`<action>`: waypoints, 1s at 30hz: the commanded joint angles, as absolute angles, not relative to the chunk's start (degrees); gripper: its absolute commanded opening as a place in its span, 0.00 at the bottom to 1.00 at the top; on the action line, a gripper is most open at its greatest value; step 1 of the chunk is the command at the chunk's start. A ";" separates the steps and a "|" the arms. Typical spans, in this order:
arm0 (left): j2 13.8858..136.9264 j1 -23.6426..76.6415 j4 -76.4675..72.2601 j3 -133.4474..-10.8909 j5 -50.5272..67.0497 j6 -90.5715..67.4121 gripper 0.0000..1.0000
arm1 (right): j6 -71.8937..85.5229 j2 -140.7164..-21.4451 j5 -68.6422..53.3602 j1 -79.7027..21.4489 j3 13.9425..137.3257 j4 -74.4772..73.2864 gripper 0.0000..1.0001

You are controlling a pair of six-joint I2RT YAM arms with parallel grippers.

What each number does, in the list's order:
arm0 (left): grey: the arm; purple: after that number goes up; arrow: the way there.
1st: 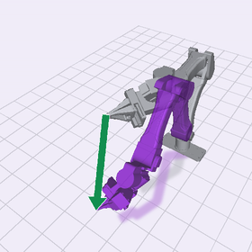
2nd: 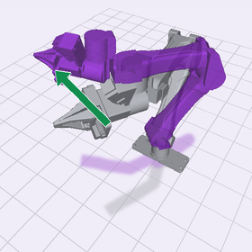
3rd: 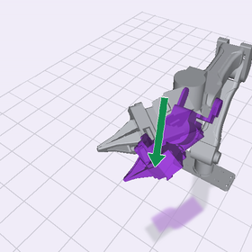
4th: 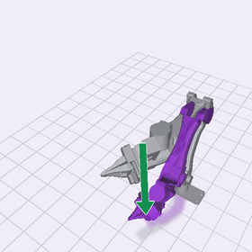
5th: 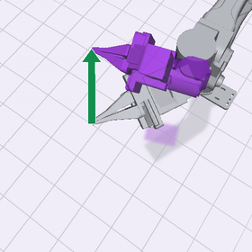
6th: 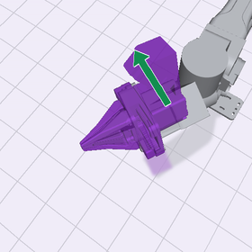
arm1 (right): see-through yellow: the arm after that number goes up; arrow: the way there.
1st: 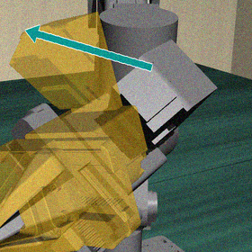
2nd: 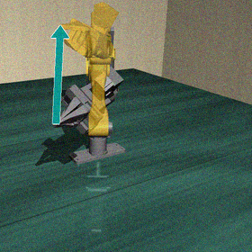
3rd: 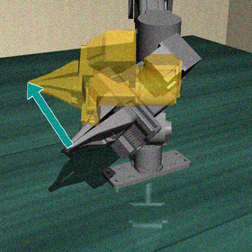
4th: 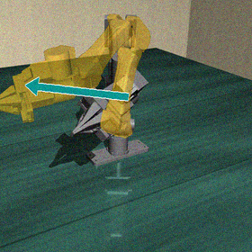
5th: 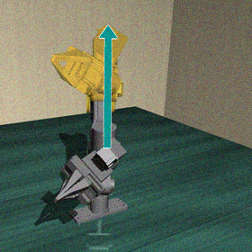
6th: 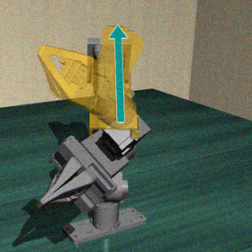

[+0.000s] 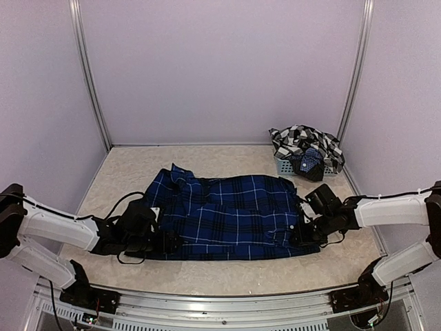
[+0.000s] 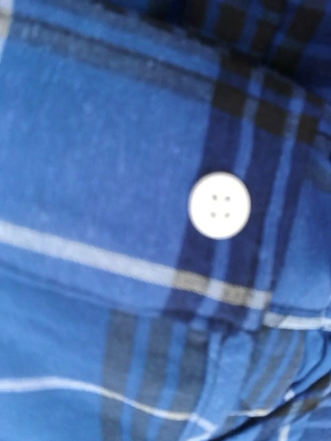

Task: Fold and stack the long sleeve shirts
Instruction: Move the 1/3-folded shirt to the center of the board.

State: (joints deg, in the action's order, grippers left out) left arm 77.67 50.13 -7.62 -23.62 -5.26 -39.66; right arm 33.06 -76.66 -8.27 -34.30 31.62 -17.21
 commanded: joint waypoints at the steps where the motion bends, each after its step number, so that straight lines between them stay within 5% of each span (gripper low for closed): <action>1: 75.28 52.65 4.89 -19.30 -5.23 -47.09 0.80 | 41.37 -74.37 -6.25 -36.13 29.07 -29.36 0.32; 9: 67.96 60.03 12.86 -19.79 -6.67 -52.79 0.81 | 49.04 -65.01 -4.23 -40.57 26.52 -38.14 0.35; 17: 58.02 60.05 17.37 -30.35 -12.48 -49.04 0.85 | 45.99 -64.09 1.50 -42.02 37.17 -41.20 0.41; 30: 75.76 42.43 12.84 -46.07 -10.00 -37.13 0.87 | 35.95 -71.48 3.62 -42.54 46.92 -32.13 0.44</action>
State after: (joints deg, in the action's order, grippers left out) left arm 71.35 45.80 14.55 -43.55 -10.81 -41.89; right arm 39.38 -69.63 2.55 -41.89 44.58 -35.14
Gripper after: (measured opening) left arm 0.868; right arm 0.436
